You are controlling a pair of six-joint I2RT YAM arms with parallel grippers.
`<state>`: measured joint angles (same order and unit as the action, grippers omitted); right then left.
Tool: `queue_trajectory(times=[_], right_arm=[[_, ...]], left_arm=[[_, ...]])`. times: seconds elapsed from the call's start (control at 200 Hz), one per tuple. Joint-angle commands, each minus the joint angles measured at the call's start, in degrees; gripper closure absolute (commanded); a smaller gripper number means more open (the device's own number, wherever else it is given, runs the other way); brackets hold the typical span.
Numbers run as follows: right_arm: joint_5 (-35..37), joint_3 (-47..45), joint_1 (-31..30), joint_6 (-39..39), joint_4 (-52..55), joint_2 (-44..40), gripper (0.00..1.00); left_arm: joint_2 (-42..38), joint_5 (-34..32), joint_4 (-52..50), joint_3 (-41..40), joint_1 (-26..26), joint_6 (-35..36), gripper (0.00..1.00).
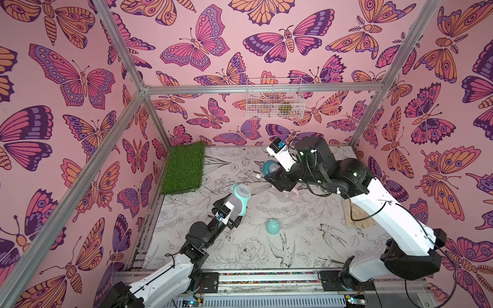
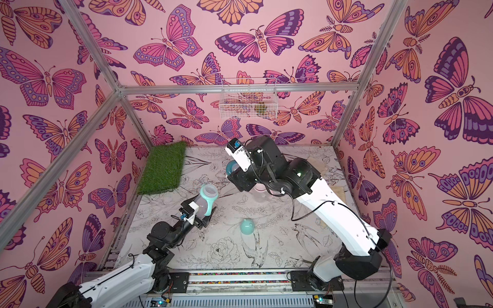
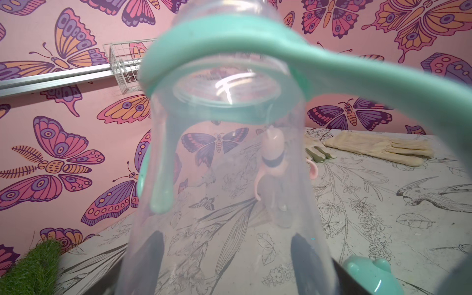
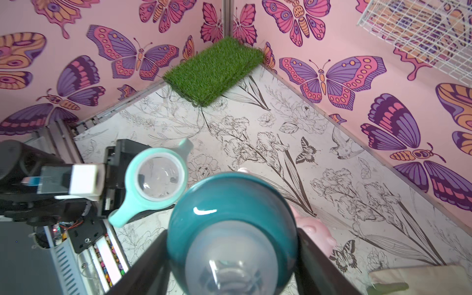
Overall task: Assemble the baby bottles
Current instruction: Close the nipple on the baby bottle.
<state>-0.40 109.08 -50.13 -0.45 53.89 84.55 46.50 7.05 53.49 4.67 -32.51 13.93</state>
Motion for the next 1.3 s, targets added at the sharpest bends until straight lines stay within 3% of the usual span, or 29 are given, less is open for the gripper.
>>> queue_trajectory(times=[0.0,0.35,1.292], right_arm=[[-2.9,2.9,-0.8,-0.8,-0.4,-0.2,0.66],[-3.7,6.9,-4.0,-2.4,1.3,2.6,0.66],[-7.4,5.3,-4.9,-1.8,-1.1,4.2,0.67]], left_arm=[[1.6,1.2,0.7,-0.3,0.4,0.5,1.0],[9.0,5.8,5.3,-0.1,-0.6,-0.5,1.0],[5.4,6.0,0.7,1.4,-1.6,-0.2,1.0]])
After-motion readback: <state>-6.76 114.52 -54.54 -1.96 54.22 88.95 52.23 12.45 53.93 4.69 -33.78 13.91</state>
